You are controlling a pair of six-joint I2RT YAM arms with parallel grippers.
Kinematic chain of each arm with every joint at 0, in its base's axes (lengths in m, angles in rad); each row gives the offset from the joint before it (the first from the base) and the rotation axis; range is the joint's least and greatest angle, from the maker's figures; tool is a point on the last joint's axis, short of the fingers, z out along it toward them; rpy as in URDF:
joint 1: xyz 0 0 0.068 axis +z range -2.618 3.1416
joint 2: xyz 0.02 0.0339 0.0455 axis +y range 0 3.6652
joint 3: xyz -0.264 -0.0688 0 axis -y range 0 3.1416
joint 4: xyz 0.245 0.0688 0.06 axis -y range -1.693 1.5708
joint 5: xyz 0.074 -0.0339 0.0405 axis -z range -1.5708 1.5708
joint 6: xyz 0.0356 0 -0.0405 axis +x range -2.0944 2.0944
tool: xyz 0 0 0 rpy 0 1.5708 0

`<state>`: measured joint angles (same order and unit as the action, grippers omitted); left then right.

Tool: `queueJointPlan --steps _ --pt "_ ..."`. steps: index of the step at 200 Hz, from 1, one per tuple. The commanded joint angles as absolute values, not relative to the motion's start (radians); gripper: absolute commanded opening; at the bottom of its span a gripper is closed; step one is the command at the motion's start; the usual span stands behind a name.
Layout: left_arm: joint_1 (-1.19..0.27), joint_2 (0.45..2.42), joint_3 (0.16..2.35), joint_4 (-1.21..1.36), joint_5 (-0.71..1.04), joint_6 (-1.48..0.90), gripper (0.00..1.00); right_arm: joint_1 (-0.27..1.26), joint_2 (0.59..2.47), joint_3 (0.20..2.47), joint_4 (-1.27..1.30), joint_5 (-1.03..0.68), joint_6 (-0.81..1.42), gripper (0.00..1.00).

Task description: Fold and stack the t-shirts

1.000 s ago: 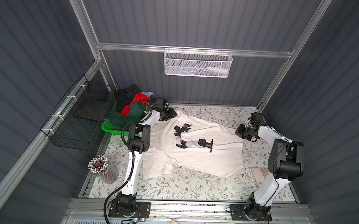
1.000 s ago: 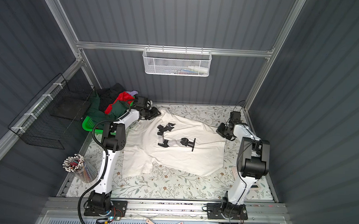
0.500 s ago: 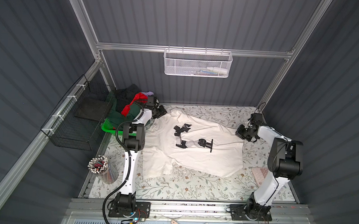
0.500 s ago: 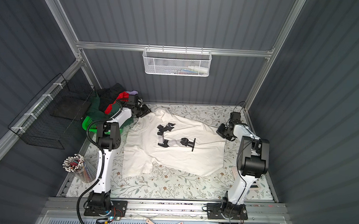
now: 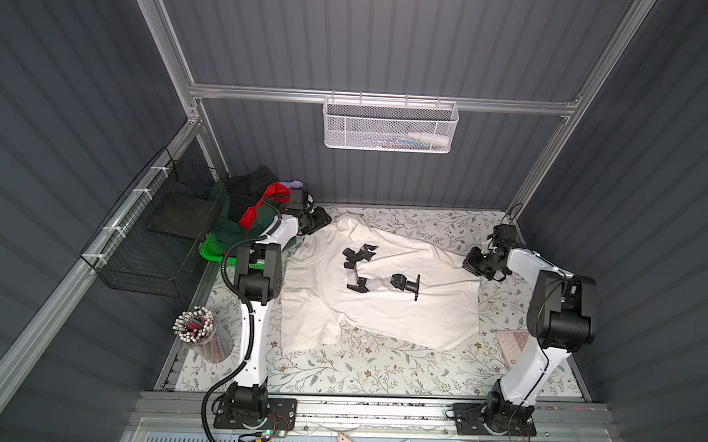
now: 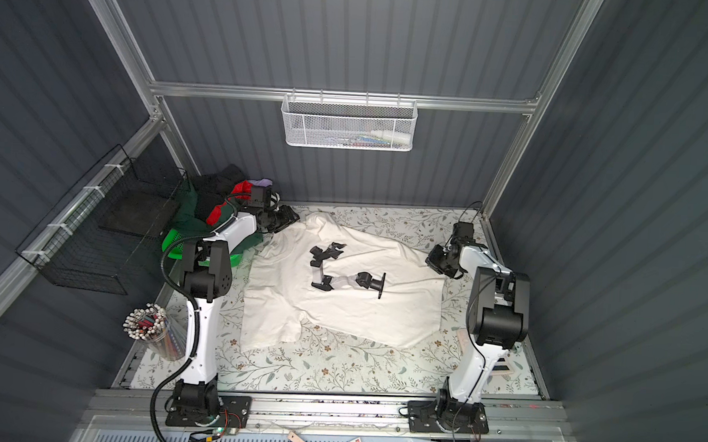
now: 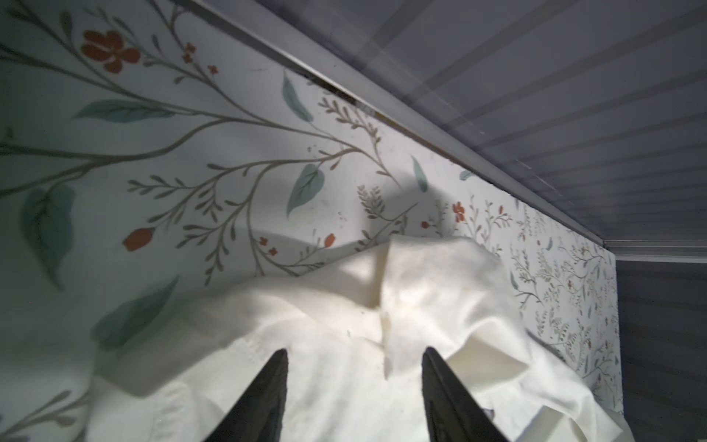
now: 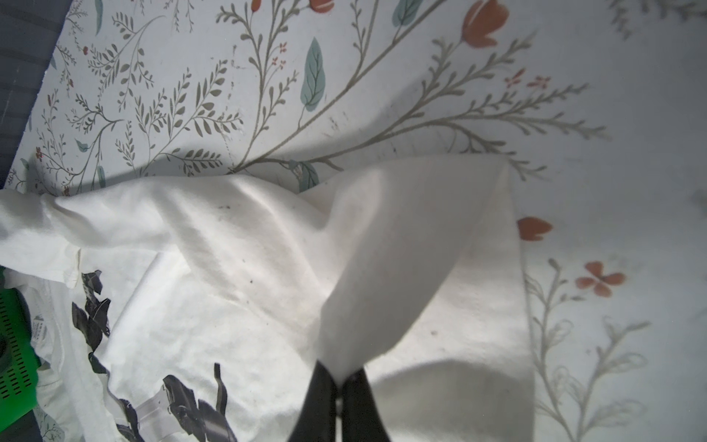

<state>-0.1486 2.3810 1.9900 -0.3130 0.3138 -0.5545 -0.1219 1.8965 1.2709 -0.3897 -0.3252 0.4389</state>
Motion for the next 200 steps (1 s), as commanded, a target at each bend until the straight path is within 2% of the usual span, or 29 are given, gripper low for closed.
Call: queueJointPlan --steps 1,51,105,138,200 --pt "-0.187 2.332 1.950 -0.304 0.354 -0.563 0.58 -0.126 1.911 1.290 -0.394 -0.365 0.445 0.00" --pt "-0.233 2.384 1.966 -0.302 0.400 -0.582 0.58 -0.126 1.908 1.295 -0.394 -0.367 0.436 0.00" --pt "-0.252 2.435 2.037 -0.390 0.344 -0.559 0.55 -0.126 1.902 1.293 -0.394 -0.371 0.433 0.00" --pt "-0.252 2.405 1.992 -0.378 0.285 -0.548 0.55 -0.126 1.900 1.288 -0.397 -0.368 0.425 0.00" --pt "-0.252 2.447 2.051 -0.390 0.309 -0.552 0.55 -0.130 1.901 1.291 -0.398 -0.374 0.423 0.00"
